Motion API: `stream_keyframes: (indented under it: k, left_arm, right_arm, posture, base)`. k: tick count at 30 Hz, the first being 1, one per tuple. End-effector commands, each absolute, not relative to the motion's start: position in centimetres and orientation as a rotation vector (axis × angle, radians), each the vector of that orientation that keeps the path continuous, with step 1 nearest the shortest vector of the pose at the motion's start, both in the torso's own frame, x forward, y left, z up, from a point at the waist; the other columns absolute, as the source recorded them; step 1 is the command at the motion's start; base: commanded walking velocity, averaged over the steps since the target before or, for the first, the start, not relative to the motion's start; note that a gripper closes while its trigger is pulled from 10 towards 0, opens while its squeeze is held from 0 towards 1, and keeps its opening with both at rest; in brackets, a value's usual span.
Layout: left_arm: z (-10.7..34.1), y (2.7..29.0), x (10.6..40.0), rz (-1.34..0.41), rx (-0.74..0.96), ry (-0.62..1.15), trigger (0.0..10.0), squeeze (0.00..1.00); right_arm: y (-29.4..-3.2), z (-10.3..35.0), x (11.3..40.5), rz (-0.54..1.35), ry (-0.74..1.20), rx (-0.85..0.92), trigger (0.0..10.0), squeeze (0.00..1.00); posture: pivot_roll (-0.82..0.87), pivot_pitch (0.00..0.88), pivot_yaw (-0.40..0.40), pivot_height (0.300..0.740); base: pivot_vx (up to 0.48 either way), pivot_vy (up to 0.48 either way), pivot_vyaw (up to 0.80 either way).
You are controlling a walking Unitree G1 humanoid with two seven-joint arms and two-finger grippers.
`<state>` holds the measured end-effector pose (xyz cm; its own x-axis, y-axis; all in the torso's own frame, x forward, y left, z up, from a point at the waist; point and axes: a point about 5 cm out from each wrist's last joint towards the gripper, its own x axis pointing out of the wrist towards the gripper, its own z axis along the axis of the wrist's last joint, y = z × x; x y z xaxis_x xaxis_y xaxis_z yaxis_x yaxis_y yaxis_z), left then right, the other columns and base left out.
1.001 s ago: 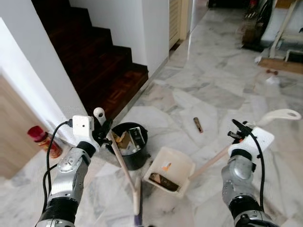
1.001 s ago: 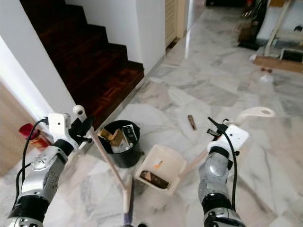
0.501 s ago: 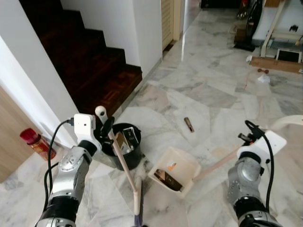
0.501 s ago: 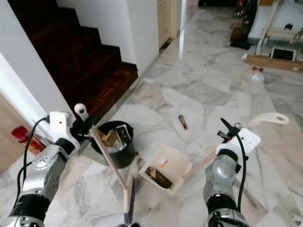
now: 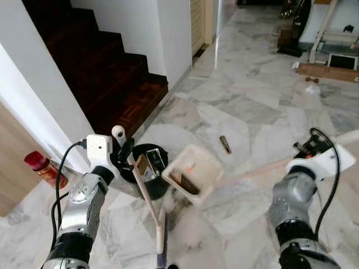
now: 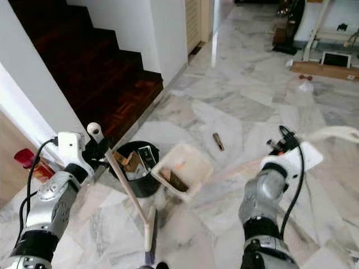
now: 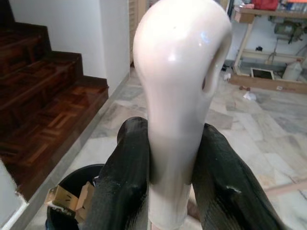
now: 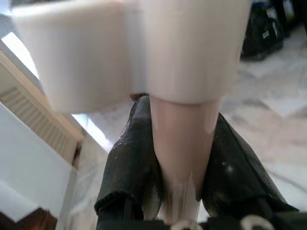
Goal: Sweep floor
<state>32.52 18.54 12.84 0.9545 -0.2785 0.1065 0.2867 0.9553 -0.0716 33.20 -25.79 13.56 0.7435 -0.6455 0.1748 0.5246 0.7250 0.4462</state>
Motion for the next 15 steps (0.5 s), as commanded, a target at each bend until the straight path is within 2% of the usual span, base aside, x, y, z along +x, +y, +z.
stream_keyframes:
  k: [1,7,11,15]
  left_arm:
    - [13.7,19.0,32.4,-0.285,-0.044,-0.131,10.0,0.00]
    - [13.0,19.8,31.3,-0.262,-0.065,-0.111,10.0,0.00]
    - [12.5,21.4,29.6,-0.220,-0.069,-0.101,10.0,0.00]
    - [12.5,22.2,29.2,-0.179,-0.062,-0.106,10.0,0.00]
  right_arm:
    - [-25.7,15.5,33.6,-0.650,-0.411,0.413,10.0,0.00]
    - [-26.1,16.2,33.6,-0.649,-0.438,0.424,10.0,0.00]
    - [-26.1,16.6,33.7,-0.646,-0.447,0.434,10.0,0.00]
    - [-25.5,16.8,34.1,-0.621,-0.446,0.434,10.0,0.00]
  posture:
    - [0.09,0.031,0.092,0.740]
    - [0.09,0.028,0.096,0.740]
    - [0.10,0.026,0.094,0.740]
    - [0.11,0.021,0.086,0.740]
  base:
    - [0.000,0.000,0.00]
    - [0.000,0.000,0.00]
    - [0.000,0.000,0.00]
    - [0.000,0.268,0.00]
